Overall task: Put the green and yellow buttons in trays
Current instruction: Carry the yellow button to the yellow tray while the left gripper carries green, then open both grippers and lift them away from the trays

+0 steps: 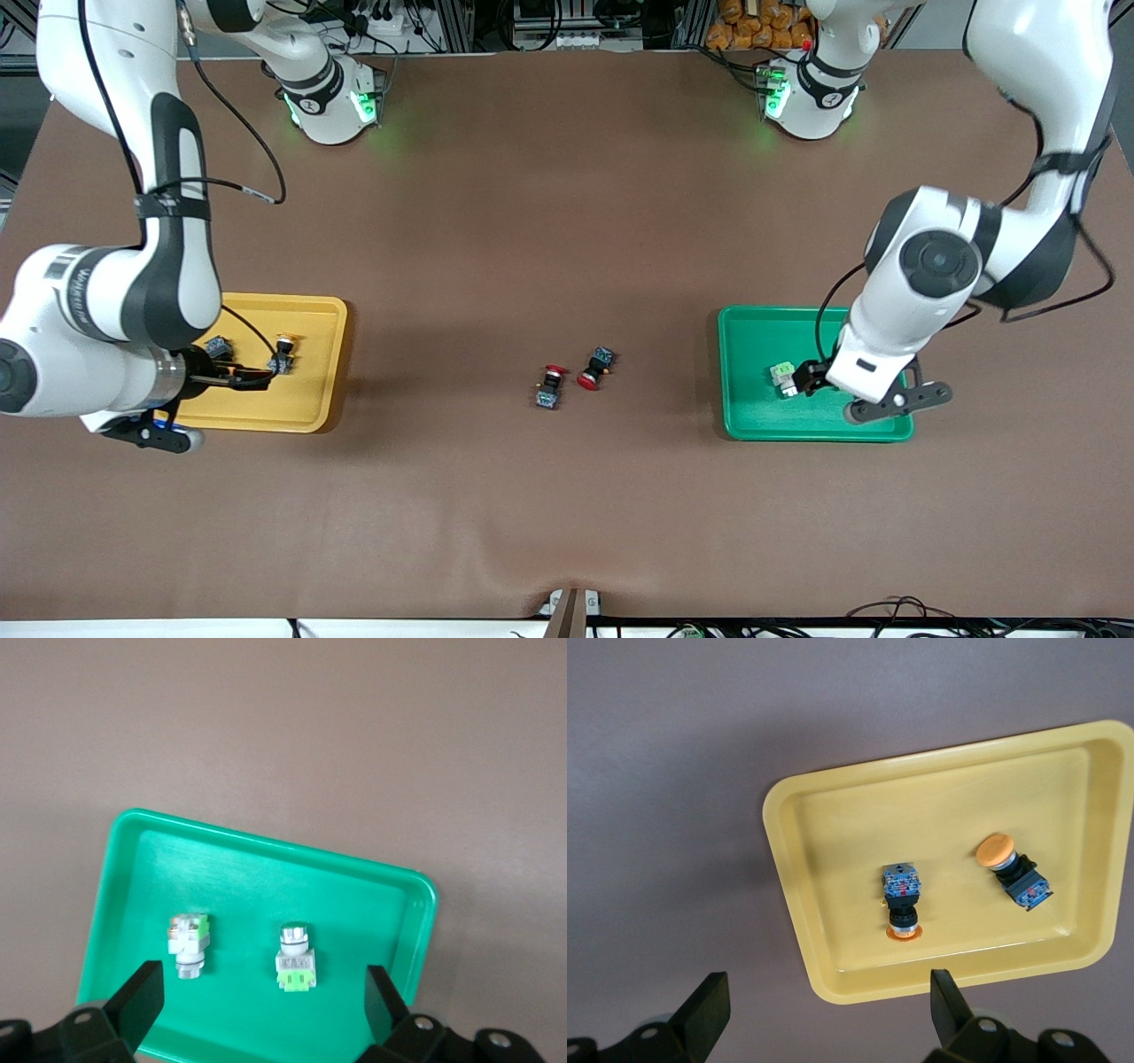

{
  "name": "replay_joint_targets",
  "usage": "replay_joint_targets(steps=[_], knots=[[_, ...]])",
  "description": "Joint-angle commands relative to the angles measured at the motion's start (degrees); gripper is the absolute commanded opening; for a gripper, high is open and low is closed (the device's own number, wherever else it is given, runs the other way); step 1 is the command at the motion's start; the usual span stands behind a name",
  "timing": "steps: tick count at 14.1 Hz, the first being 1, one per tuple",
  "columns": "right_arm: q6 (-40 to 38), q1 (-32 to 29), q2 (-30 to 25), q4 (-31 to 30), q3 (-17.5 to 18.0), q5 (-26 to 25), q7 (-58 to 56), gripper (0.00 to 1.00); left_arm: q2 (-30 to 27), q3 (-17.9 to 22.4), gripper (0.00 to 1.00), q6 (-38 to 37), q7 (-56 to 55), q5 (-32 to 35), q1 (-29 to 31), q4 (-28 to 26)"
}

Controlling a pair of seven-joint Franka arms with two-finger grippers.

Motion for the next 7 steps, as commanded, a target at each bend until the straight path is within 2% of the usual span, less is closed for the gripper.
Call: replay_joint_targets(steps=[1, 5, 6, 7], knots=[[-1.0, -1.4, 0.4, 2.7, 0.9, -0.8, 0.2, 1.00, -3.0, -0.4, 1.00, -7.0, 5.2, -4.6, 0.3, 3.7], [-1.3, -2.7, 0.2, 5.1, 2.6, -0.6, -0.2, 1.00, -3.8, -0.9, 1.00, -17.3, 9.4, -6.3, 0.3, 11.0], [-1.5, -6.3, 0.0, 5.4, 6.2, -0.6, -0.2, 1.00, -4.3, -1.0, 1.00, -17.9, 9.6, -6.3, 0.3, 11.4], [-2.1, -11.6, -0.8, 6.2, 11.9, -1.1, -0.2, 1.00, -4.8, -1.4, 1.00, -18.5, 9.6, -6.3, 0.3, 11.7]])
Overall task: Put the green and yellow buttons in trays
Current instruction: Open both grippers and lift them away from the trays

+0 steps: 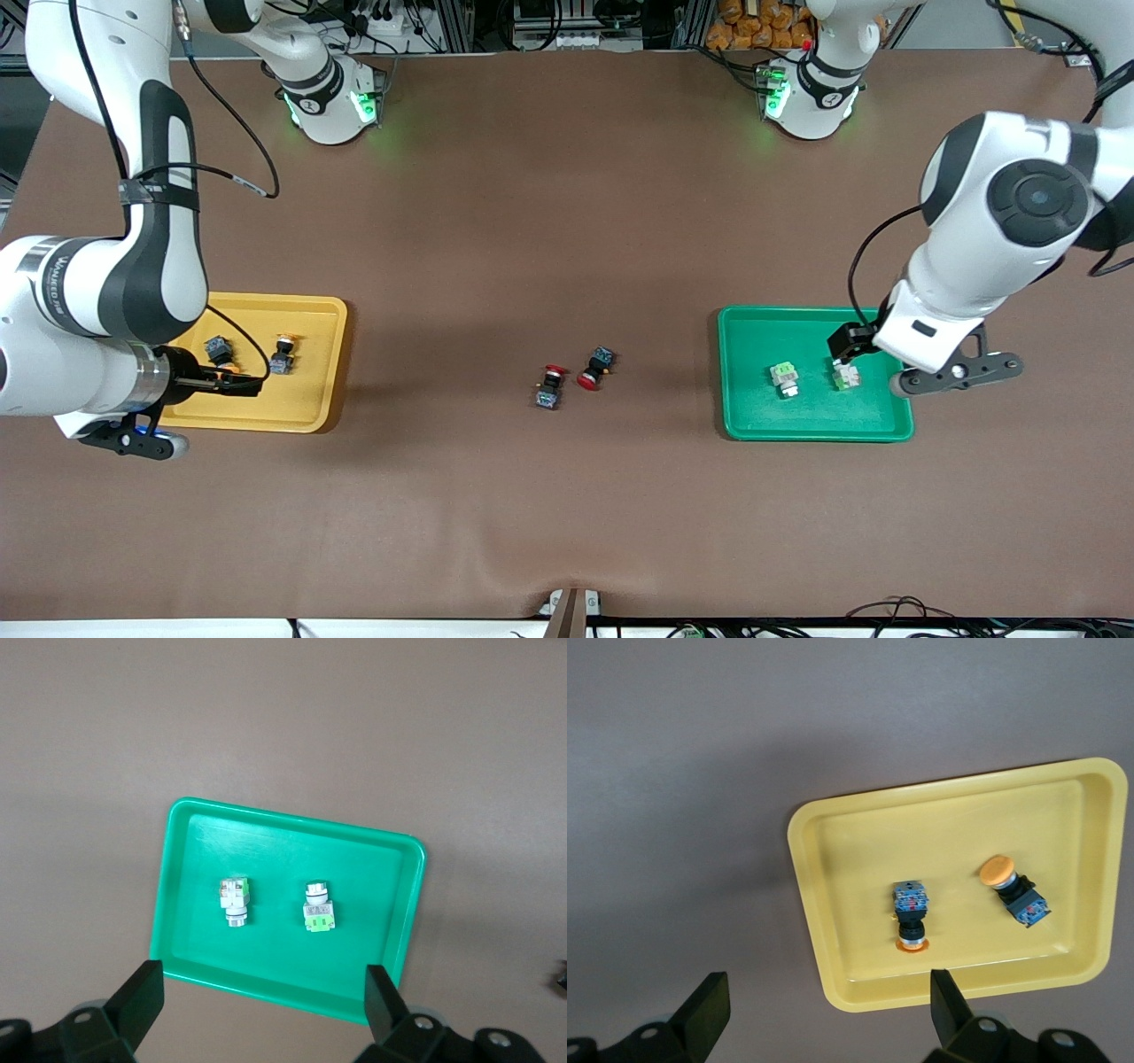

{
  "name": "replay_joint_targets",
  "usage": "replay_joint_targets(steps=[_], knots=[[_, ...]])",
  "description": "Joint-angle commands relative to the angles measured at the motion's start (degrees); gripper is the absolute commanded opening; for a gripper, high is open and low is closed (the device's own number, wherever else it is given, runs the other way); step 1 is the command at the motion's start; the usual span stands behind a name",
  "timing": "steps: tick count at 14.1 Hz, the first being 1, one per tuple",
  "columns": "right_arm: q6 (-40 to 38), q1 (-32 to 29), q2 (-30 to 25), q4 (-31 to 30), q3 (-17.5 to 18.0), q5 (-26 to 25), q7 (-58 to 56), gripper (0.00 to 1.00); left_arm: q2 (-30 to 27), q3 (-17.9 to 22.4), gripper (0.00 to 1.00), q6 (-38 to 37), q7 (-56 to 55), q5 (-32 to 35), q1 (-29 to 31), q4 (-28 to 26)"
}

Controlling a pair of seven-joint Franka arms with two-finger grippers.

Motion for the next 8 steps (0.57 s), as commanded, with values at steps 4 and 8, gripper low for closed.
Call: replay_joint_targets(steps=[4, 8], knots=[[-1.5, -16.7, -4.4, 2.9, 24.8, -18.0, 0.5, 1.00, -3.5, -0.3, 1.00, -4.2, 2.6, -7.2, 0.4, 3.2], [-3.2, -16.6, -5.8, 6.1, 26.6, -19.5, 0.5, 1.00, -6.9, 2.4, 1.00, -8.4, 8.1, -8.7, -0.2, 3.8]])
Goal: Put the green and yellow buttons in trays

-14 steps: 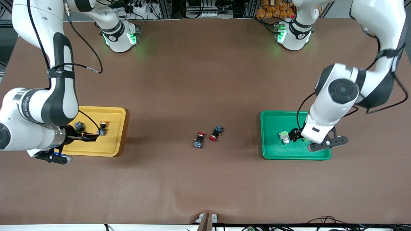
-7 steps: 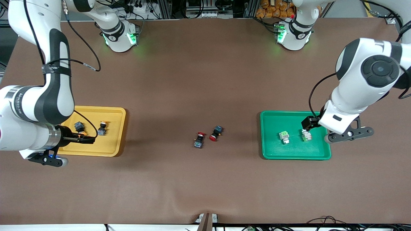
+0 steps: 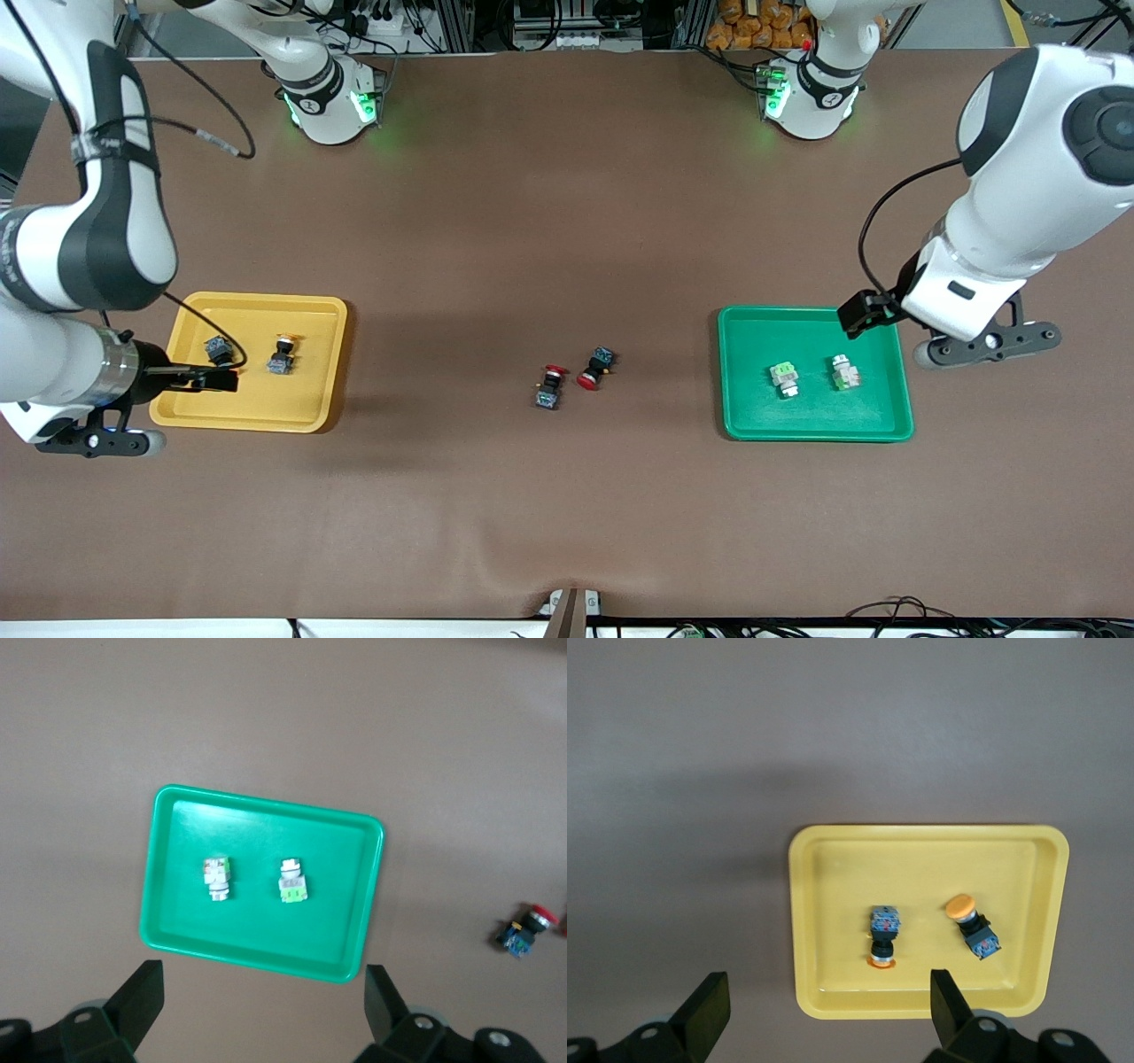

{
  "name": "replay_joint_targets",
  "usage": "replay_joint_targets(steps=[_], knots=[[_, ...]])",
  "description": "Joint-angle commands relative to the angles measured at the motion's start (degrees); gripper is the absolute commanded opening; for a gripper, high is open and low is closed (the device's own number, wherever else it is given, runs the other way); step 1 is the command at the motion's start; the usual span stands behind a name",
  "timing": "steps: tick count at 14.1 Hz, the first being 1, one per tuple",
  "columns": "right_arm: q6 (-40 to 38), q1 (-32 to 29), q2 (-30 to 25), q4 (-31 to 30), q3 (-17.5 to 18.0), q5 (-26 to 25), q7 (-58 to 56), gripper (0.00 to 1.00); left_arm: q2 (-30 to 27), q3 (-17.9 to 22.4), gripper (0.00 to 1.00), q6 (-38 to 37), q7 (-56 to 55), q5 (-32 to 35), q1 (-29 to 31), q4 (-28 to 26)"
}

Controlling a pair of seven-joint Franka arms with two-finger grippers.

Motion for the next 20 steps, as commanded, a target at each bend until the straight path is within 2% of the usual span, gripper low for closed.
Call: replay_joint_targets(steps=[1, 5, 9, 13, 15, 17, 20], knots=[[-5.5, -0.4, -2.9, 3.2, 0.8, -1.6, 0.4, 1.00, -4.4, 4.4, 1.00, -3.2, 5.7, -4.1, -1.7, -0.2], [-10.7, -0.4, -12.5, 3.0, 0.9, -0.8, 1.1, 1.00, -8.4, 17.3, 1.00, -6.5, 12.7, -9.5, -9.7, -0.4], [-10.0, -1.4, -21.9, -6.0, 0.0, 1.3, 1.5, 1.00, -11.7, 20.9, 1.00, -11.4, 14.1, -9.8, -11.8, -1.6], [-9.1, -1.3, -28.4, -12.8, -2.4, 2.9, 3.0, 1.00, -15.7, 31.4, 1.00, -11.6, 20.2, -14.0, -17.3, -6.0], [-7.8, -1.3, -31.6, -16.8, -4.3, 5.7, 5.5, 1.00, -18.7, 32.5, 1.00, -11.7, 20.2, -14.1, -18.9, -9.6], [-7.7, -1.0, -31.7, -16.9, -4.8, 6.1, 6.2, 1.00, -22.3, 32.2, 1.00, -11.6, 20.3, -14.0, -18.8, -13.4], [-8.1, -0.8, -31.5, -16.1, -4.5, 5.3, 6.1, 1.00, -22.4, 31.9, 1.00, -13.5, 20.4, -13.4, -18.8, -12.2]])
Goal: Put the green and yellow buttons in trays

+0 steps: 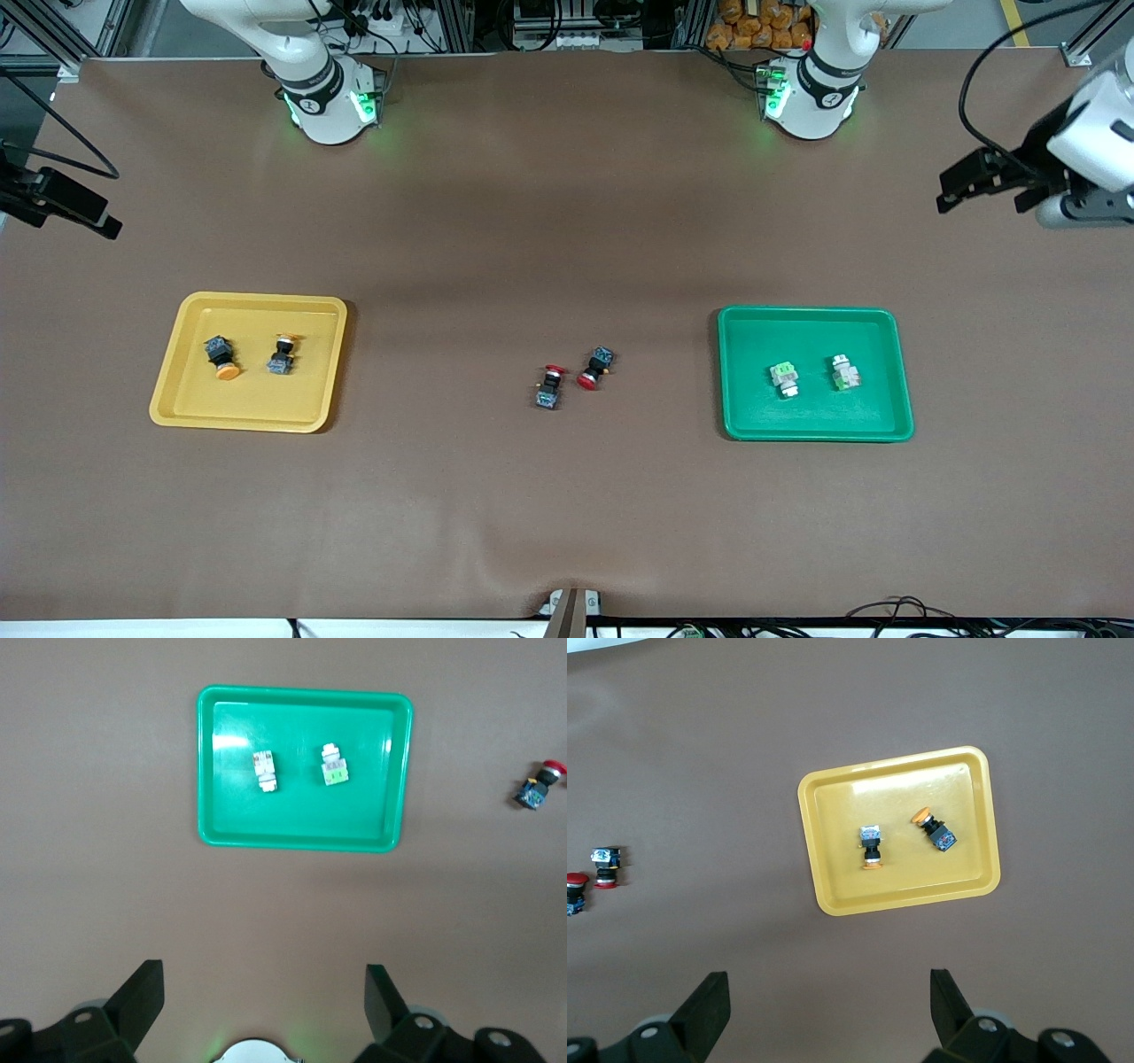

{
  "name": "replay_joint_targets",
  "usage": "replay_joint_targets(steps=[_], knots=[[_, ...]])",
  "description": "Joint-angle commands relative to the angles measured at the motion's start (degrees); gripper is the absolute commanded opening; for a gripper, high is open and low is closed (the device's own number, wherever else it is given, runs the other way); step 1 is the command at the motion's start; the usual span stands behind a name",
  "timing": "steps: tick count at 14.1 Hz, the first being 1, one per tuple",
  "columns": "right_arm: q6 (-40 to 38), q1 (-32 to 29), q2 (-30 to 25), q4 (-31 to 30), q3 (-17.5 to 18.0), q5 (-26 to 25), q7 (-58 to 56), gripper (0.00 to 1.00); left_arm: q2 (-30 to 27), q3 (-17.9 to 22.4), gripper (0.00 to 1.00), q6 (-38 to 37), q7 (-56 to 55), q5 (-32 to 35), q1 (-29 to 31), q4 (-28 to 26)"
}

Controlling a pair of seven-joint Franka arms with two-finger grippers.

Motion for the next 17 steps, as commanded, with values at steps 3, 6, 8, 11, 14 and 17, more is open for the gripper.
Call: replay_joint_targets(steps=[3, 6, 8, 11, 14, 17], knots=[[0.0, -0.1, -2.1, -2.3, 0.9, -1.7, 0.6, 1.00, -2.4, -0.9, 1.00, -1.5, 0.6, 0.4, -0.1, -1.5], [0.0, -0.1, -2.1, -2.3, 0.9, -1.7, 0.6, 1.00, -3.7, -2.6, 1.00, -1.7, 0.1, 3.2, 0.2, -1.5], [0.0, -0.1, -2.2, -2.3, 1.0, -1.5, 0.6, 1.00, -3.8, -2.2, 1.00, -1.7, 0.8, 3.2, 0.4, -0.8], [0.2, 0.3, -3.7, -2.7, 1.5, -1.4, 0.7, 1.00, -2.9, -2.2, 1.00, -1.7, 0.8, 3.2, 0.2, 0.4], [0.6, 0.3, -3.5, -2.7, 1.5, -1.4, 0.6, 1.00, -0.1, -2.2, 1.00, -2.3, 0.6, 2.7, 0.4, 3.6], [0.7, 0.3, -3.4, -2.6, 1.5, -1.2, 0.6, 1.00, 1.0, -2.2, 1.00, -2.7, 0.1, 2.6, 0.3, 4.4]])
